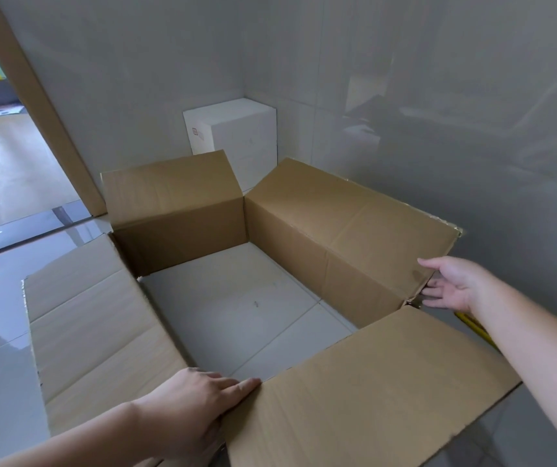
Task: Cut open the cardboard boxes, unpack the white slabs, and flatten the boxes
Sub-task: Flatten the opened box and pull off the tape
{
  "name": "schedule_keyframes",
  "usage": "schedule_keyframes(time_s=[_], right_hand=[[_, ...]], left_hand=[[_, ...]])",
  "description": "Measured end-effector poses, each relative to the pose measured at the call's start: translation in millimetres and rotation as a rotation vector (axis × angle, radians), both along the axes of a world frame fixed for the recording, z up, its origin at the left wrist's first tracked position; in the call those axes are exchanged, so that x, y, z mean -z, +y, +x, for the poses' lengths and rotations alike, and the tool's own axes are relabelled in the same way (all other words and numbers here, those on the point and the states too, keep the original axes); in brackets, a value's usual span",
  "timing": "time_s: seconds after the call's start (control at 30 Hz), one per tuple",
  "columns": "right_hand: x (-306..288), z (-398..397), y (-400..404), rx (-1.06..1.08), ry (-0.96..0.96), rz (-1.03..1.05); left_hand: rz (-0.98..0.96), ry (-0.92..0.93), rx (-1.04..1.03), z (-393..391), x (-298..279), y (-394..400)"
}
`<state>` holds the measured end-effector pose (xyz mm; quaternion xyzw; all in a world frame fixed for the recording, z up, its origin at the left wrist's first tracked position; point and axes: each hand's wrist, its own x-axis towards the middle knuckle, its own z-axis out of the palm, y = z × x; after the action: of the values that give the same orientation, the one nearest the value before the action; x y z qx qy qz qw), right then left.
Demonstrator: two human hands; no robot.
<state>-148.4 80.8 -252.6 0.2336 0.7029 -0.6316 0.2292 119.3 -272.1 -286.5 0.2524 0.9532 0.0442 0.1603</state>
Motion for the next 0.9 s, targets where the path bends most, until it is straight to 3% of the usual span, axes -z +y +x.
schedule_keyframes(time_s=[0.1, 0.2, 0.27, 0.33, 0.43, 0.63, 0.77, 0.9], right_hand=[[-8, -6, 1, 0.014, 0.076, 0.078], [-18, -14, 8, 0.143, 0.322, 0.260], [-31, -19, 11, 0.083, 0.496, 0.412], [-48, -24, 13, -0.011, 0.574, 0.481], [-77, -27, 15, -0.079, 0.611, 0.427], [-107, -12, -11, -0.747, 0.710, 1.014], [-130, 5, -19, -0.981, 0.689, 1.073], [-156, 19, -14, -1.094, 0.616, 1.150]], left_hand=[[0.089, 0.260, 0.099, 7, -8, -2], [0.187, 0.341, 0.212, 9, -19, 8], [0.278, 0.402, 0.238, 9, -30, 17], [0.404, 0.467, 0.203, 8, -43, 25], [0.528, 0.550, 0.064, 7, -62, 33], [0.369, 0.535, -0.076, 2, -85, 24], [0.225, 0.561, -0.208, -20, -101, 13], [0.058, 0.741, -0.184, -51, -110, 8]])
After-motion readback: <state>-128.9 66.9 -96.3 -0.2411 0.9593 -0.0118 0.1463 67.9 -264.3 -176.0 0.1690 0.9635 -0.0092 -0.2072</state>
